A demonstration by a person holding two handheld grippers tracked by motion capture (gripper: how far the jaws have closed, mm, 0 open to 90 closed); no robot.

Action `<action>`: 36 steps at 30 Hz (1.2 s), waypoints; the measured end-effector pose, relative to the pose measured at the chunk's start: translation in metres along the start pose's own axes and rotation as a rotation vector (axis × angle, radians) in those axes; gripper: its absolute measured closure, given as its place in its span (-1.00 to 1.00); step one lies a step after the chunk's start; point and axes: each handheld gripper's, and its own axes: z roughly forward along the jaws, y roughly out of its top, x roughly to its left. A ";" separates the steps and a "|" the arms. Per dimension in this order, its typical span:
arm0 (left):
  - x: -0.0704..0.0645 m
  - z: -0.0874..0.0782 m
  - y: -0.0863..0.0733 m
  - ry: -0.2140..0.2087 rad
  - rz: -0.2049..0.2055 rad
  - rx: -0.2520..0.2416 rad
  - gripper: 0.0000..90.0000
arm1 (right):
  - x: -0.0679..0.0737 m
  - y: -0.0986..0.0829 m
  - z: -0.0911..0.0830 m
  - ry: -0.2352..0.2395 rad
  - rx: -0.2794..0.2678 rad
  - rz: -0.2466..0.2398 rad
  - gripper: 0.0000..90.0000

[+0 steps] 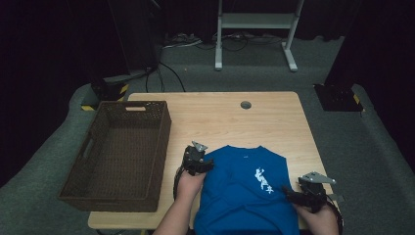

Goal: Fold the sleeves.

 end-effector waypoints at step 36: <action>-0.009 0.001 -0.009 -0.033 -0.011 -0.091 0.84 | -0.026 0.066 0.047 -0.003 0.021 0.031 0.14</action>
